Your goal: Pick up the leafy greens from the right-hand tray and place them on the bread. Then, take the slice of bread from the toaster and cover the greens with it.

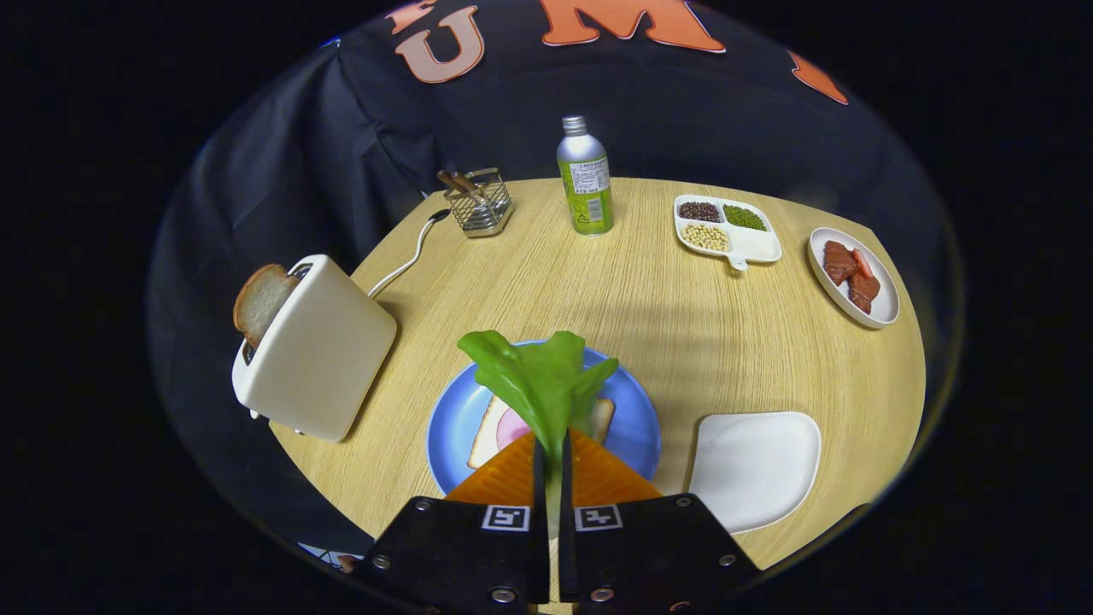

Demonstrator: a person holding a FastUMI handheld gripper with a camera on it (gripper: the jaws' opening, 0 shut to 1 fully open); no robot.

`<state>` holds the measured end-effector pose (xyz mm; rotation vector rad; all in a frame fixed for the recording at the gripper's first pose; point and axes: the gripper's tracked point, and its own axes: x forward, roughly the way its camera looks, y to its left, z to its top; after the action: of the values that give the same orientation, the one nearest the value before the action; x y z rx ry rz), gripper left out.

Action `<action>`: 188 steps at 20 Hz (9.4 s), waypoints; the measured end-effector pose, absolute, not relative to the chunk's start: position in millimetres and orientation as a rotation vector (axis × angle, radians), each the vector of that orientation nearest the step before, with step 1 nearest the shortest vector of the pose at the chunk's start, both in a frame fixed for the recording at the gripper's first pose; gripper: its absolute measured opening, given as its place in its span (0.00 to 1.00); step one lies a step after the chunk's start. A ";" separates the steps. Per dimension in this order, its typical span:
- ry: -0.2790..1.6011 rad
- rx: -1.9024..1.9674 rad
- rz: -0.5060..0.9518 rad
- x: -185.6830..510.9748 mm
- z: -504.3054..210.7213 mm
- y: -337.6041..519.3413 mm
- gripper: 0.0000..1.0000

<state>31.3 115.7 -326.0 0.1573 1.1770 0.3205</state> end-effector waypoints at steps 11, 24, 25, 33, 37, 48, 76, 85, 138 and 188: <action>1.228 0.130 0.280 31.5 -358.8 132.9 0.14; 1.129 0.278 0.302 53.0 -286.3 179.7 0.71; 1.125 0.268 0.307 55.8 -279.4 184.3 0.73; 1.119 0.314 0.425 74.8 -218.5 269.4 0.76; 1.106 0.308 0.466 87.6 -192.5 315.8 0.76; 1.190 0.214 0.487 96.9 -181.7 399.6 0.73; 1.184 0.188 0.402 98.4 -191.7 403.0 0.09; 1.038 0.336 0.452 105.7 -120.9 363.5 0.09; 0.973 0.985 0.398 32.4 -311.7 143.6 0.09; -0.010 0.146 0.013 4.6 -27.7 -7.7 0.90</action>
<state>4.6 -7.7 -27.7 0.1463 -0.0102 0.0126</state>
